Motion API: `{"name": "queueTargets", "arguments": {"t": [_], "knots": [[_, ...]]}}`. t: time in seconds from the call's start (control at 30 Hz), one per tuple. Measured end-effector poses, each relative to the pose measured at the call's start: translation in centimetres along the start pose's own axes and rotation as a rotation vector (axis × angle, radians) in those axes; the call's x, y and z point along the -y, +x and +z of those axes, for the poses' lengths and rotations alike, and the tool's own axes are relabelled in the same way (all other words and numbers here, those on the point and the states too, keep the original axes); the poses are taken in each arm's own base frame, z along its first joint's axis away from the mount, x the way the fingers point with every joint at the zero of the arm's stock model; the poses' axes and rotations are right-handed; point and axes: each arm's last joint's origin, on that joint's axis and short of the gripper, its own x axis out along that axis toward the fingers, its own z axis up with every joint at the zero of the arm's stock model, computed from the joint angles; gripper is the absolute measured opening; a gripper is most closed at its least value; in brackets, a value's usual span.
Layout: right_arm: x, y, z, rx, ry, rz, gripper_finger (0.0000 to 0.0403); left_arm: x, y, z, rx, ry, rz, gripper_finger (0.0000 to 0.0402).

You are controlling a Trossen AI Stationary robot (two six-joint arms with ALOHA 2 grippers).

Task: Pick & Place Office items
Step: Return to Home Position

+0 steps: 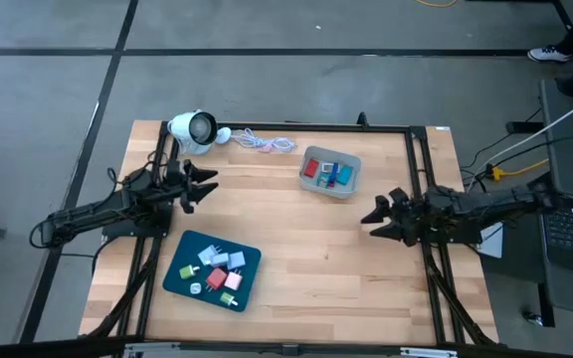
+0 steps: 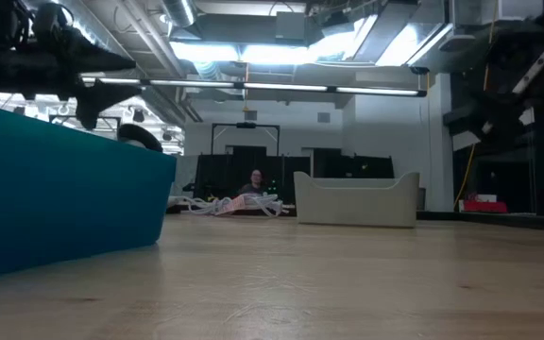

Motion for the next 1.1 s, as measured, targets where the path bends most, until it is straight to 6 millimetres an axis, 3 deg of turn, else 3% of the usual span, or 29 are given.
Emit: {"name": "queueTargets", "arguments": {"t": [0.27,0.43,1.1], "knots": [[-1.7,-2.3,1.2,0.188,-0.050,0.165,0.0293,0.0,0.0,-0.2,-0.021,-0.001,-0.006,0.0234],[-2.5,-2.7,1.9,0.270,-0.072,0.247,0.0293,-0.1,0.0,-0.1,-0.017,0.000,0.000,0.0232],[-2.1,-2.6,2.0,0.275,-0.070,0.205,0.0293,-0.3,0.1,-0.5,-0.055,-0.003,0.019,0.0235]]}}
